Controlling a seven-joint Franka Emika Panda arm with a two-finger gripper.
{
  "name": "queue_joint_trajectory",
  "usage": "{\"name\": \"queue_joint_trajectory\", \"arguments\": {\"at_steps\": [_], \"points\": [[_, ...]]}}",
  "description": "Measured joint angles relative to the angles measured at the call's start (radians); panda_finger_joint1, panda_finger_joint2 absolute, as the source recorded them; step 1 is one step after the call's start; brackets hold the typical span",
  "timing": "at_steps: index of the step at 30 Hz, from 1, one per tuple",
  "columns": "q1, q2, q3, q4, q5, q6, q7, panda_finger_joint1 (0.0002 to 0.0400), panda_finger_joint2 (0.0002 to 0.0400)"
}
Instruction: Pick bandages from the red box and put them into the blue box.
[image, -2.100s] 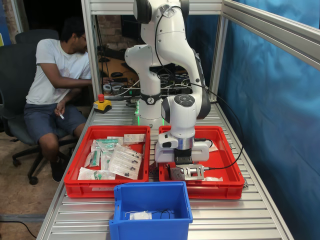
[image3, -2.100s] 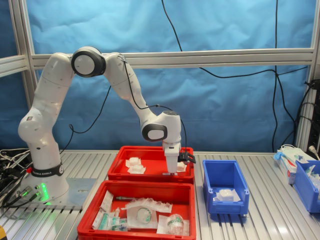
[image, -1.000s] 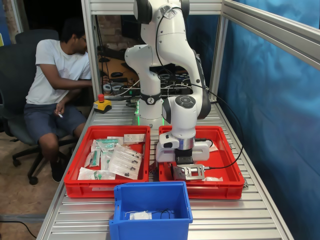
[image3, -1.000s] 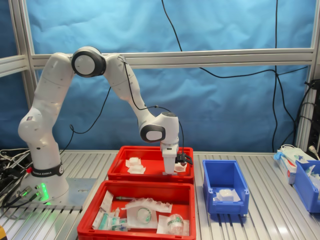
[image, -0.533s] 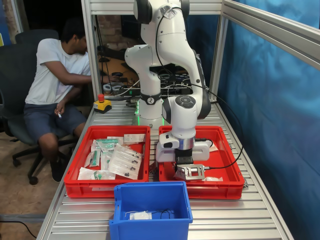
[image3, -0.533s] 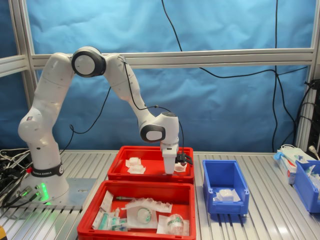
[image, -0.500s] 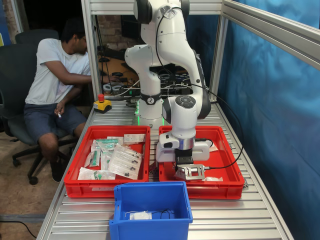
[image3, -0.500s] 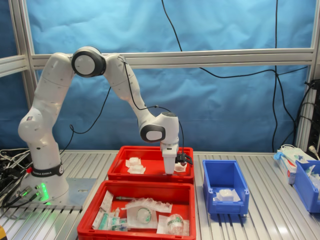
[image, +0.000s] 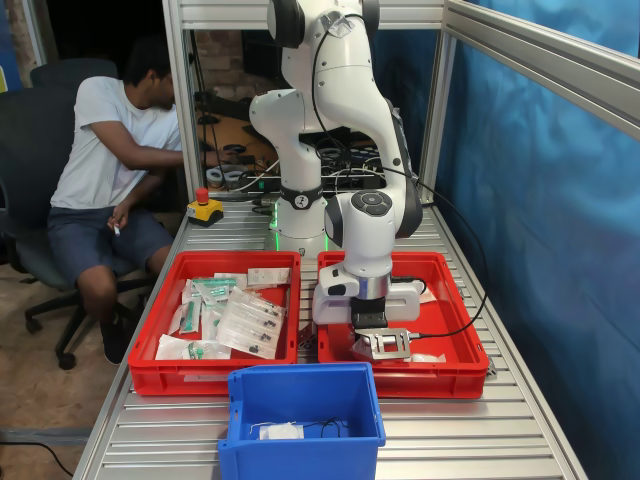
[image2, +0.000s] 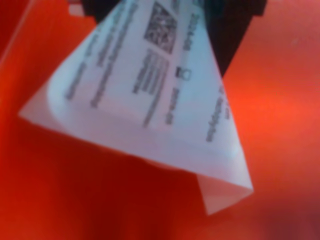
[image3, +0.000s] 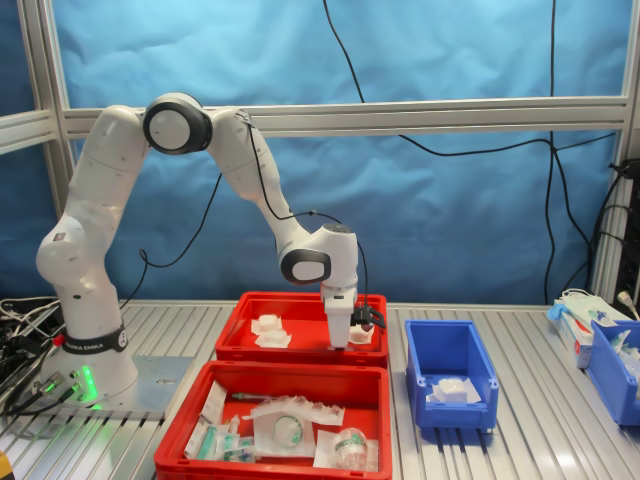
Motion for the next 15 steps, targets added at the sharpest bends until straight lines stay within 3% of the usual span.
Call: {"name": "queue_joint_trajectory", "arguments": {"at_steps": [10, 15], "points": [[0.000, -0.006, 0.000, 0.000, 0.000, -0.012, 0.000, 0.0077, 0.0077], [0.000, -0.038, -0.001, -0.001, 0.000, -0.060, 0.000, 0.0077, 0.0077]]}}
